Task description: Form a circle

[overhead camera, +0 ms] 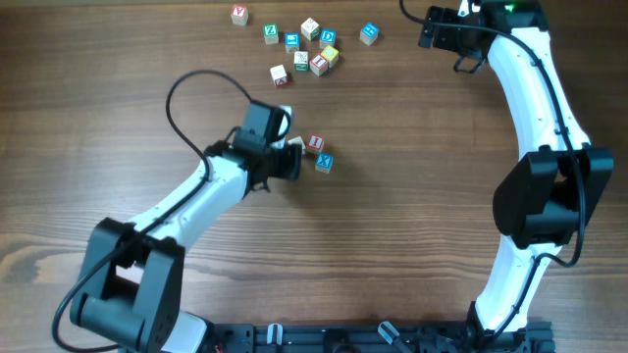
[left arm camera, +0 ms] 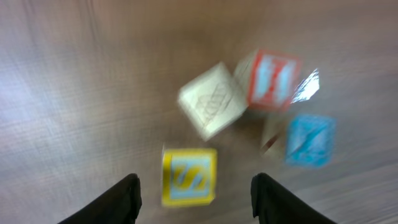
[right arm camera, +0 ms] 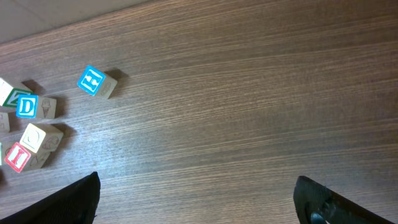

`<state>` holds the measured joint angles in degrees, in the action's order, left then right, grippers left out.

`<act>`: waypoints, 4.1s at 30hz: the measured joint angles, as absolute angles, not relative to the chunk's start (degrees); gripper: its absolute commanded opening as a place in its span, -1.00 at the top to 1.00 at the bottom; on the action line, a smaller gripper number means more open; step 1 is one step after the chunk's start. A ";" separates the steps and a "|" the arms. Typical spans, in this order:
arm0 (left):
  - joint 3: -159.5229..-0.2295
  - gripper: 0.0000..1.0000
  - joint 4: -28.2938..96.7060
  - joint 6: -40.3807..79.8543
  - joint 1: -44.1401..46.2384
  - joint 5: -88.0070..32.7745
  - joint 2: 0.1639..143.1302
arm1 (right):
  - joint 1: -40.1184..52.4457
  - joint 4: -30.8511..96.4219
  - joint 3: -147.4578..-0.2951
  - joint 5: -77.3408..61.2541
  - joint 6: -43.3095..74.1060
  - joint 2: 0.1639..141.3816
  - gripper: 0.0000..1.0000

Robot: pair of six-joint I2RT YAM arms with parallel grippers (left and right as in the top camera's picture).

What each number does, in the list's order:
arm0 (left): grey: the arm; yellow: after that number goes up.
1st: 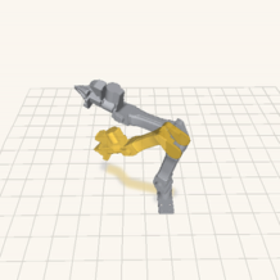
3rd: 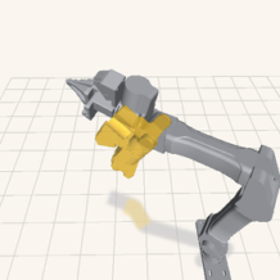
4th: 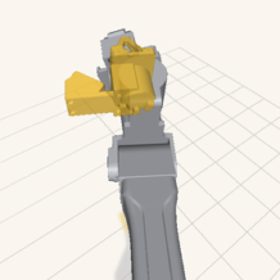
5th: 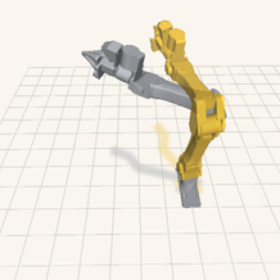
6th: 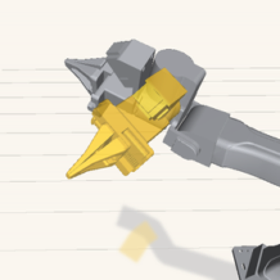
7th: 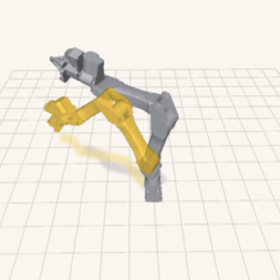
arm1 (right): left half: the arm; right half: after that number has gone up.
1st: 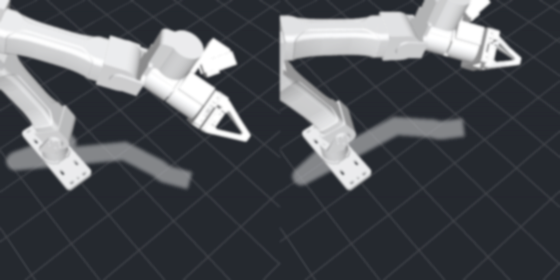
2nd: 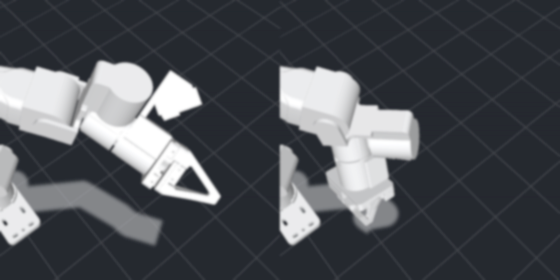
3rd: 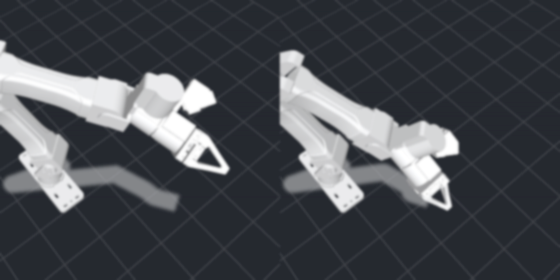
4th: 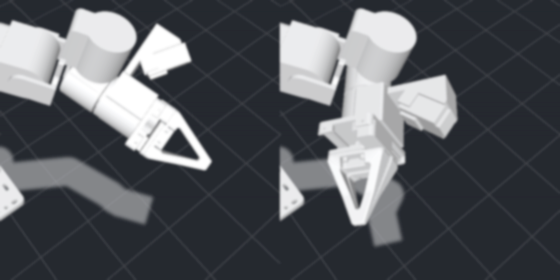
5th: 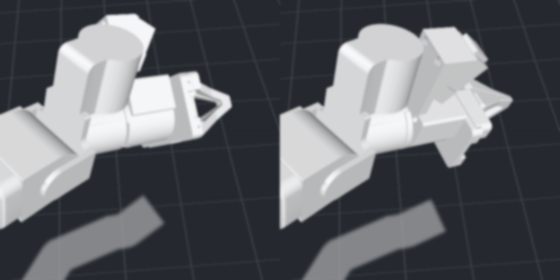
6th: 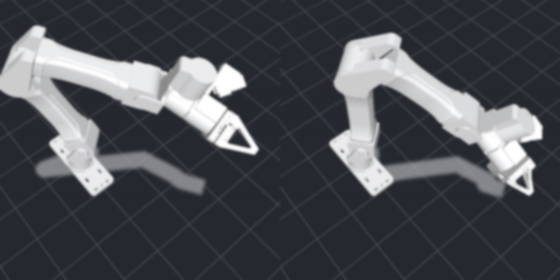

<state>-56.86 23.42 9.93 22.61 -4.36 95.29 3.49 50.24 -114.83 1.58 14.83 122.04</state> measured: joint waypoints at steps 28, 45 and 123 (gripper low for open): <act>-95.59 0.92 69.91 13.74 14.96 -2.79 106.59 | 3.49 50.17 -114.83 1.58 14.83 122.04 -0.99; -64.97 0.92 37.47 19.84 14.87 -4.16 107.00 | 3.49 50.19 -114.83 1.58 14.83 122.04 -0.99; -64.97 0.92 35.57 22.70 18.48 -9.26 107.00 | 3.49 50.19 -114.83 1.58 14.83 122.04 -0.99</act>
